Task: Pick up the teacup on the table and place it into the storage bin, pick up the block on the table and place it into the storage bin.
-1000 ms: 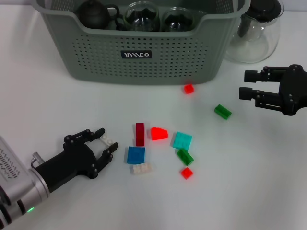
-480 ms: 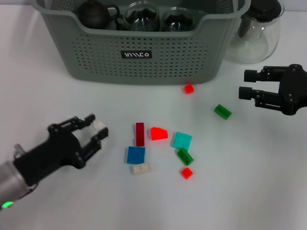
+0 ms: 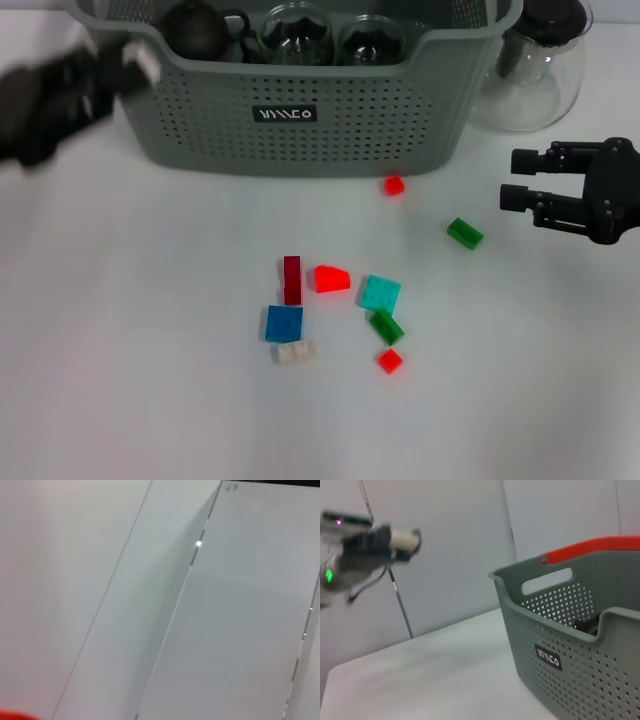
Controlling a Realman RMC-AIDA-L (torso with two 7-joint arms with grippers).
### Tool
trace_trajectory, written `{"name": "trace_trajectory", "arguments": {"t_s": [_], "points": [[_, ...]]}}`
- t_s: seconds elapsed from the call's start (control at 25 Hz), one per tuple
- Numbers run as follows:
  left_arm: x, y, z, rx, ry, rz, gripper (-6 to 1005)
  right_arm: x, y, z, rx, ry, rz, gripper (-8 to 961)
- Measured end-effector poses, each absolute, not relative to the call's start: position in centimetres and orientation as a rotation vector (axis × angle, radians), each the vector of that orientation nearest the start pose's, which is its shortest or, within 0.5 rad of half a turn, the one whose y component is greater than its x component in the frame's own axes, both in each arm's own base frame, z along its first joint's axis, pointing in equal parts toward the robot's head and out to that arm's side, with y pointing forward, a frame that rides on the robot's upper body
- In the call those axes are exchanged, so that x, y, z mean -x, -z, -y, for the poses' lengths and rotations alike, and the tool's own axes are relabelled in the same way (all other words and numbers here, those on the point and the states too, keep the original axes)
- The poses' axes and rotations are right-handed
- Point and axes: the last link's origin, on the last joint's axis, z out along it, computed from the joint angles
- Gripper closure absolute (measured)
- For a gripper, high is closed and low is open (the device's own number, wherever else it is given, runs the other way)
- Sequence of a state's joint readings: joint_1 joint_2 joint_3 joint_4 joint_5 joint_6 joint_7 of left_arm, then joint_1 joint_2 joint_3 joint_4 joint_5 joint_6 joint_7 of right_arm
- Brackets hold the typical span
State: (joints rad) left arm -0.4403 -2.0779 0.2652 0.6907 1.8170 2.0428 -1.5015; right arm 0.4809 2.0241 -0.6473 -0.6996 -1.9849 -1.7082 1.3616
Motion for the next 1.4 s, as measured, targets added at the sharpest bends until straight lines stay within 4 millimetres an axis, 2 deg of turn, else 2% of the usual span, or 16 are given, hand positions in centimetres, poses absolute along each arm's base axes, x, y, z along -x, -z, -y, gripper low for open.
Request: {"name": "trace_trajectory", "arguments": {"t_s": [0.12,0.16,0.32,0.4,0.44,0.56,0.8,0.92,1.2,1.32,1.4], "points": [[23.4,-10.4,-31.1,2.477,1.409,0.624,579,-27.4,-3.3,-31.3,2.749,-0.75,-0.563,429],[22.1,-11.5,-32.9,2.493,1.379,0.625,578,-27.4,-3.3,-31.2,2.751,-0.748,-0.564,429],[18.2,-13.4,-38.6,2.53,1.207,0.732,576,-27.5,-3.1,-31.1,2.758,-0.738,-0.568,429],[16.4,-13.2,-41.5,2.543,1.04,0.802,575,-27.5,-3.0,-31.1,2.762,-0.735,-0.569,430],[16.0,-13.1,-42.2,2.542,0.991,0.817,575,-27.5,-3.0,-31.1,2.764,-0.732,-0.569,430],[14.2,-10.6,-45.1,2.544,0.675,0.892,573,-27.5,-2.8,-31.2,2.766,-0.723,-0.572,430],[12.8,-5.3,-47.2,2.499,0.254,0.896,570,-27.4,-2.8,-31.3,2.767,-0.721,-0.57,430],[12.6,-3.2,-47.5,2.466,0.137,0.879,569,-27.4,-2.8,-31.3,2.766,-0.719,-0.57,430],[12.2,-2.0,-47.9,2.409,0.077,0.879,565,-27.6,-2.7,-31.3,2.759,-0.717,-0.581,430],[12.0,-2.4,-47.9,2.402,0.105,0.891,564,-27.6,-2.6,-31.3,2.758,-0.716,-0.584,430],[11.8,-3.3,-47.8,2.391,0.182,0.907,563,-27.6,-2.6,-31.4,2.757,-0.716,-0.584,429]]}}
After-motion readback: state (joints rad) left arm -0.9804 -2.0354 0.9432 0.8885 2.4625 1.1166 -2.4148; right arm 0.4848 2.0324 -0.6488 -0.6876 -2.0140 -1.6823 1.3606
